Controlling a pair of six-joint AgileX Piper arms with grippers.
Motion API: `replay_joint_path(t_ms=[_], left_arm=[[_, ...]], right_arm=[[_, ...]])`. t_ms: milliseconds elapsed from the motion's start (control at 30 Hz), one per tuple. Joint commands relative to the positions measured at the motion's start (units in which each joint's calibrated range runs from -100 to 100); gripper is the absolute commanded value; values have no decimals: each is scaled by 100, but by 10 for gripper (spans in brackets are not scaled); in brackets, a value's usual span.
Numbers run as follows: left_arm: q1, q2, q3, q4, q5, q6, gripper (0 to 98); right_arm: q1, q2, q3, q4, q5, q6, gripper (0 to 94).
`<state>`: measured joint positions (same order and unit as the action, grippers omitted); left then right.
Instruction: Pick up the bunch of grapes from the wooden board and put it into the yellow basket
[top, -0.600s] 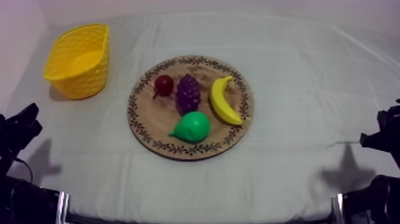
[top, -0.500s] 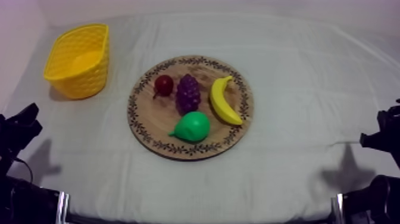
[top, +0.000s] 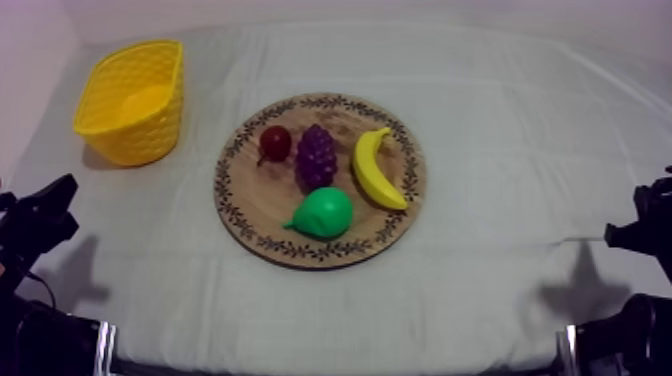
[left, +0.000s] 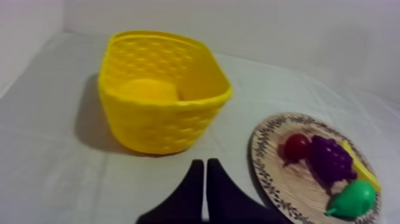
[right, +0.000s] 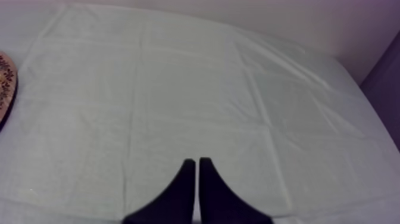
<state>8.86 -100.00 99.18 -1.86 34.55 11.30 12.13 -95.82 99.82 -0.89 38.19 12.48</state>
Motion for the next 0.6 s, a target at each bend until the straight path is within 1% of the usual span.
replay_joint_path(t_ms=[0, 67, 133, 200, 233, 267, 367, 433, 467, 533, 567], left_arm=[[291, 0, 3, -2, -3, 55, 0], [409, 0, 3, -12, -3, 138, 0], [474, 3, -39, -58, 76, 64, 0], [551, 70, -156, -119, 362, -36, 0], [601, 134, -209, -157, 474, -16, 0], [656, 213, -249, -196, 552, 78, 11], [806, 517, -332, -257, 712, 611, 85], [880, 781, -394, -434, 785, 1033, 110], [909, 924, -439, -559, 813, 1343, 110], [956, 1204, -575, -787, 953, 2087, 102], [978, 1339, -669, -849, 1030, 2327, 97]], right_arm=[[-3, -2, -5, -1, -4, -1, 3], [-3, -2, -5, -1, -4, -2, 3], [-3, -2, -5, -1, -4, -1, 3], [-3, -2, -5, -1, -4, -3, 3], [-3, -2, -5, -1, -4, -2, 3], [-3, -2, -5, -1, -4, 0, 3], [-3, -2, -5, -1, -4, -1, 3], [-3, -2, -5, -1, -4, -2, 3], [-3, -2, -5, -1, -4, -1, 3], [-3, -2, -5, -1, -4, 0, 3], [-3, -2, -5, -1, -4, 0, 3]])
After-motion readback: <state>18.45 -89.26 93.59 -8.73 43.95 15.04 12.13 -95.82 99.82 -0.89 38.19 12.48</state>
